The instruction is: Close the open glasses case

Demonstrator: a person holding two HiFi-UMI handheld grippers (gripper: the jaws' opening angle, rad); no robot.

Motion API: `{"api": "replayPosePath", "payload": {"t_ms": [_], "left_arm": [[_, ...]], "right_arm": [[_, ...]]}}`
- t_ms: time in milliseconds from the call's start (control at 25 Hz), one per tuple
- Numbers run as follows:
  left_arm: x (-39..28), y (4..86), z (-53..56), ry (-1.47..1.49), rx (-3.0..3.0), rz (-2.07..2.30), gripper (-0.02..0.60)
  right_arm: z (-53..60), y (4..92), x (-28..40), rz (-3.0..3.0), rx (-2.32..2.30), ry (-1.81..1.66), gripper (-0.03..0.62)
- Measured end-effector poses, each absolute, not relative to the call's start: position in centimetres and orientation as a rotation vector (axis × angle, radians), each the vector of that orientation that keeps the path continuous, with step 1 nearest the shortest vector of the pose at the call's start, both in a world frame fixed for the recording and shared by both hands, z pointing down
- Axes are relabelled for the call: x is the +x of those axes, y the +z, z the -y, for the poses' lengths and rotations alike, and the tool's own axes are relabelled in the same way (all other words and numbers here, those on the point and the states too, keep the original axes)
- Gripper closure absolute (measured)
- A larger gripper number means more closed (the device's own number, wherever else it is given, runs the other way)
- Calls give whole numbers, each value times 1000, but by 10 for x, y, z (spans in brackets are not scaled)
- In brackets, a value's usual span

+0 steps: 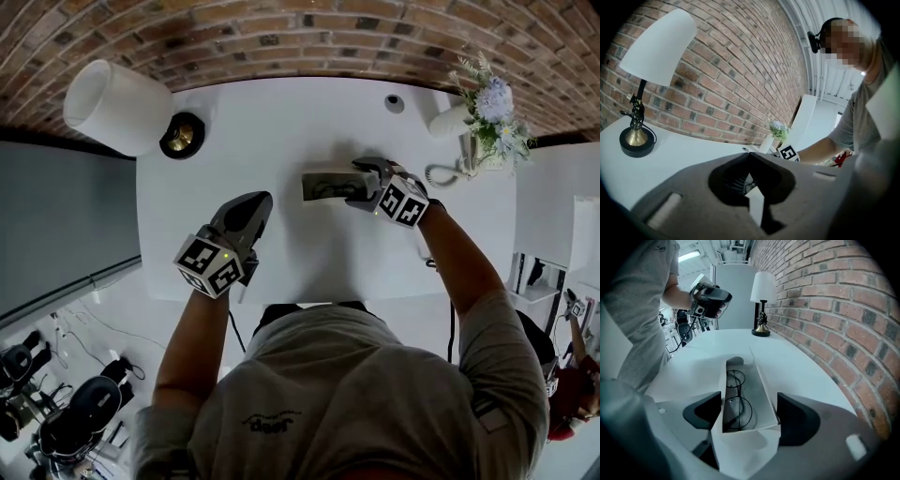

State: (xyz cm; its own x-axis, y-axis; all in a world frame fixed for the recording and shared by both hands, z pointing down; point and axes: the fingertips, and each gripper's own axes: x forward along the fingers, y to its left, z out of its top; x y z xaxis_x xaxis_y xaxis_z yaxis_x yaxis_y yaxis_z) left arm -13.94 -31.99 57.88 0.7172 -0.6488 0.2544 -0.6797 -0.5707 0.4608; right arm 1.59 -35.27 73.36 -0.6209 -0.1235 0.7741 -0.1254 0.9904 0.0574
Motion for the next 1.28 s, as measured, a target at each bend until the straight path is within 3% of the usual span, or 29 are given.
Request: {"api": "replayPosePath", "payload": {"t_ms": [840,1040,1080,1120,1280], "left_arm": [[-142,575,309,64,2380,1016,584],[-142,574,307,60,2380,1017,584],[-142,574,307,58,2380,1019,584],[-142,573,307,58,2380,1020,584],[-144,573,307,58,2376,1024,584]], "right_arm": [[330,732,16,2181,280,-167,367],[326,732,15,2155,250,-117,365],[321,736,15,2137,209,-102,326],[315,740,15,2114,166,-88,237],[312,747,12,2094,155,-62,215]]}}
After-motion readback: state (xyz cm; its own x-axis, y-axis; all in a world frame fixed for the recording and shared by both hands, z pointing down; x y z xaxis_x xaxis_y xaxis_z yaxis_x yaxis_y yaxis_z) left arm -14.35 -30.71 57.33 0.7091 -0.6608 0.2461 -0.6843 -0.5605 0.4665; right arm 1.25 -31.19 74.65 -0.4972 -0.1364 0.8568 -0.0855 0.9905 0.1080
